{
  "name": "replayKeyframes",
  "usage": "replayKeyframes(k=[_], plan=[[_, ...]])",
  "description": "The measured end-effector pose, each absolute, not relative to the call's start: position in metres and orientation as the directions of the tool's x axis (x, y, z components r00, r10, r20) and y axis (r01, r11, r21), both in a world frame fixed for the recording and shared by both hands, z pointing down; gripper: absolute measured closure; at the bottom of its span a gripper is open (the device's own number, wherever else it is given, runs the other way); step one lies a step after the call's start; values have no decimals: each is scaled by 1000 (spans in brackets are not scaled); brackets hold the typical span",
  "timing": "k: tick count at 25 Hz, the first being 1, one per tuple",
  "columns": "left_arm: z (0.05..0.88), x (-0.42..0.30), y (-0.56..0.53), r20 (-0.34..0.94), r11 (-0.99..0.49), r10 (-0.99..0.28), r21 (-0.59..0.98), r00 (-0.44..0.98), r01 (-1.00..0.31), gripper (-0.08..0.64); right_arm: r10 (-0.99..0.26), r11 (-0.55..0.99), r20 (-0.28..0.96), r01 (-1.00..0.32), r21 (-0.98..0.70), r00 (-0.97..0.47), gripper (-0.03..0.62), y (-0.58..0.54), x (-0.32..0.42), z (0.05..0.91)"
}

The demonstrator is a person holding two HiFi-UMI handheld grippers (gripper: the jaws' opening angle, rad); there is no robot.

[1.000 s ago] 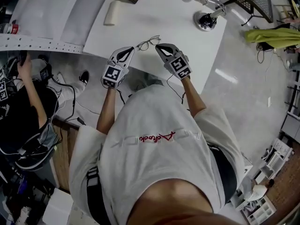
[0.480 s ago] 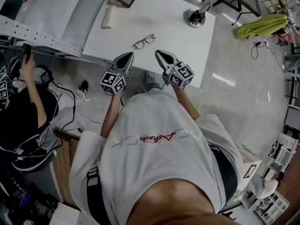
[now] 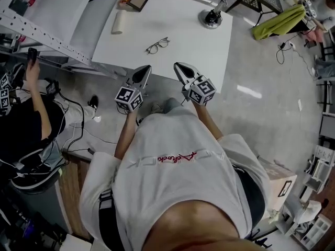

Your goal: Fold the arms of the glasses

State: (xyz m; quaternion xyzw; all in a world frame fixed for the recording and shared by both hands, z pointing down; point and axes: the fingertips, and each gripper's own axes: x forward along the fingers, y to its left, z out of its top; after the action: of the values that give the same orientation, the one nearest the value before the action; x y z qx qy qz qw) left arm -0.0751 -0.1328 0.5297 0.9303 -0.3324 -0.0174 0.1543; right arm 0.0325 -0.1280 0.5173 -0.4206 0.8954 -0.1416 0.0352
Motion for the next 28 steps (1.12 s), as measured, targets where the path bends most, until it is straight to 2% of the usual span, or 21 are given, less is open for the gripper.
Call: replayKeyframes(k=[11, 28], plan=[[512, -56, -88, 64, -710, -659, 277, 749, -648, 531, -772, 599, 51, -751, -278, -634, 577, -80, 65, 512], [526, -21, 45, 101, -677, -688, 268, 719, -686, 531, -745, 626, 48, -723, -293, -665, 577, 45, 92, 526]])
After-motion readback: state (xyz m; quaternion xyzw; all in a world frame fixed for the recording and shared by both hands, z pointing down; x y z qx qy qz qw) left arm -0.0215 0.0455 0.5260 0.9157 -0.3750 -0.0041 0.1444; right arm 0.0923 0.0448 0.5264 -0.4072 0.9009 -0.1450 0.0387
